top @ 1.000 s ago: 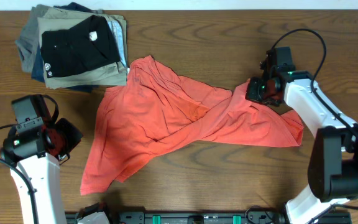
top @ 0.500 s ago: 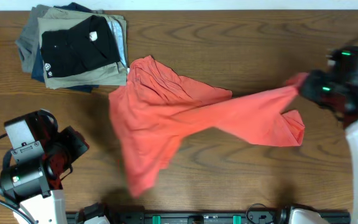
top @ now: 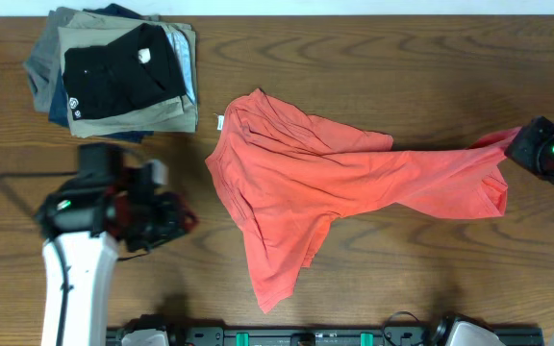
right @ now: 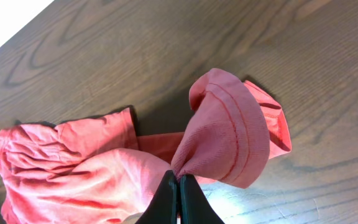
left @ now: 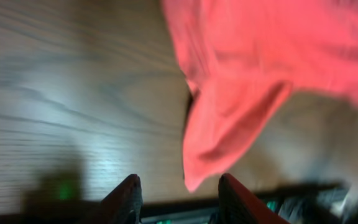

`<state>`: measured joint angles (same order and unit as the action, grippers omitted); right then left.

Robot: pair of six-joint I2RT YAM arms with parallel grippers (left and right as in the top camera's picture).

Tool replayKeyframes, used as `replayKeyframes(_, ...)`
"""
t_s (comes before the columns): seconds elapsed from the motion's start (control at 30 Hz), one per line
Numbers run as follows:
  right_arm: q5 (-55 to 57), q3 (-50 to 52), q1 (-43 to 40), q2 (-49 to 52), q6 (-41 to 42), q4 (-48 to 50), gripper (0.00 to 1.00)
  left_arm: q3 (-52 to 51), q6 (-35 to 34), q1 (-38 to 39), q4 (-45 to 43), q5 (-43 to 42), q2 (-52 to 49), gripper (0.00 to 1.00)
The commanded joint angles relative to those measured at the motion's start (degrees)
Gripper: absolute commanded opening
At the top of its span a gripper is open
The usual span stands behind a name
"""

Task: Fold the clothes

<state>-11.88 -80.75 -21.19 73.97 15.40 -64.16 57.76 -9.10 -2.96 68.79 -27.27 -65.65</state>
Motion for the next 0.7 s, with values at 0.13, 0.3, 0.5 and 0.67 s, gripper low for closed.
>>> replayKeyframes(0.13,-0.6,-1.2,-0.5,0.4,-1.4,-1.7,0.01,0.2,-11.3,15.4,0.2,11.8,-6.9,0.42)
replayKeyframes(0.3,-0.6,-1.2,-0.5,0.4,-1.3,-2.1,0.01,-3.0,-15.7,22.8,-5.0,12.7,-10.8,0.46)
replayKeyframes(0.5,-0.6,-1.2,-0.5,0.4,-1.7,-2.9,0.01,-8.1,-19.3,26.1,-14.3,13.2,-15.2,0.72)
replayKeyframes(0.67,-0.6,-1.2,-0.5,0.4,-2.8,-3.5,0.02,-12.0,-20.2,26.1,-20.4,13.2,-19.7,0.72)
